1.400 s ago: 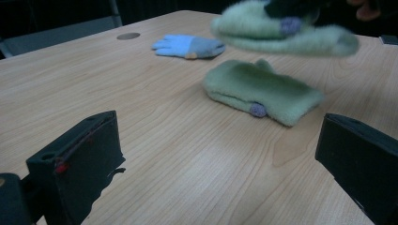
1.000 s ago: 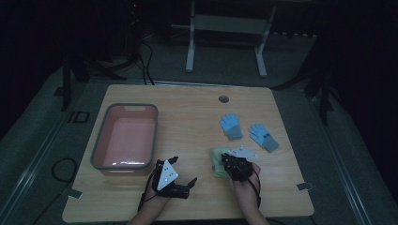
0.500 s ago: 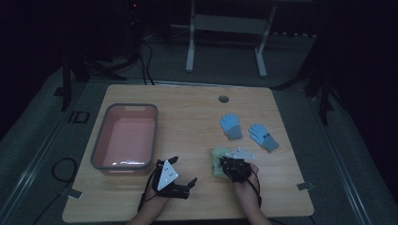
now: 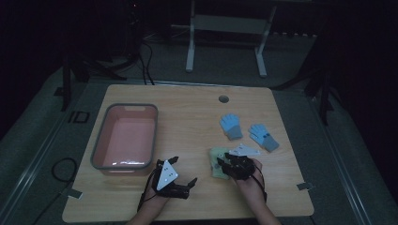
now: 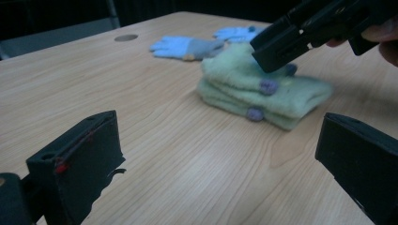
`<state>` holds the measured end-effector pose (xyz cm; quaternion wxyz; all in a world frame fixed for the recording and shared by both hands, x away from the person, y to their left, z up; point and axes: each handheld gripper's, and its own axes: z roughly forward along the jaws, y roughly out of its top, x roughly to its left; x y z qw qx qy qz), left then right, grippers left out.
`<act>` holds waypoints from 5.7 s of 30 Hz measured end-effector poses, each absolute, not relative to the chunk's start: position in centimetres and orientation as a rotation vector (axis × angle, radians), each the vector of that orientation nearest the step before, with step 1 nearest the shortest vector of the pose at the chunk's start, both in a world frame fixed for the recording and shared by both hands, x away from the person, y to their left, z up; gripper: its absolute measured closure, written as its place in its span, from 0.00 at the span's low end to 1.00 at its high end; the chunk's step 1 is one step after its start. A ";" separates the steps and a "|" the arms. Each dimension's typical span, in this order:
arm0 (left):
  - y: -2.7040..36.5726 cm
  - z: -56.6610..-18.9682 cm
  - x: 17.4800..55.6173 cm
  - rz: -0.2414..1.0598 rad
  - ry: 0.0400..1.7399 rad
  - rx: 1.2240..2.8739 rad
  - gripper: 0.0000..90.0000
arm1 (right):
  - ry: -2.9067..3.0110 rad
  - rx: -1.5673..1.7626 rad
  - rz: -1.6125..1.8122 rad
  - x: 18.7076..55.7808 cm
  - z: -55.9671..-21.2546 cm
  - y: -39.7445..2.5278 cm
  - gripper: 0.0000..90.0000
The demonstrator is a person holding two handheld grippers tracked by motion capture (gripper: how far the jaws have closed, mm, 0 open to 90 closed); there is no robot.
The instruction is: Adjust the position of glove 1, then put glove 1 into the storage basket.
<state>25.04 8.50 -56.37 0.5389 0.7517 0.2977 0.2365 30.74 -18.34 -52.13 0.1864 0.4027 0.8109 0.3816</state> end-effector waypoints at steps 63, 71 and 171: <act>-1.3 -54.2 29.5 0.367 0.144 2.246 0.41 | 2.644 0.987 1.287 38.9 -53.3 -21.0 0.42; -2.3 -55.0 30.0 0.398 0.081 2.308 0.40 | 2.699 1.033 1.284 39.1 -54.5 -21.0 0.40; 21.0 -44.3 29.0 0.690 0.355 2.482 0.84 | 2.808 0.751 1.550 40.9 -45.6 5.0 0.79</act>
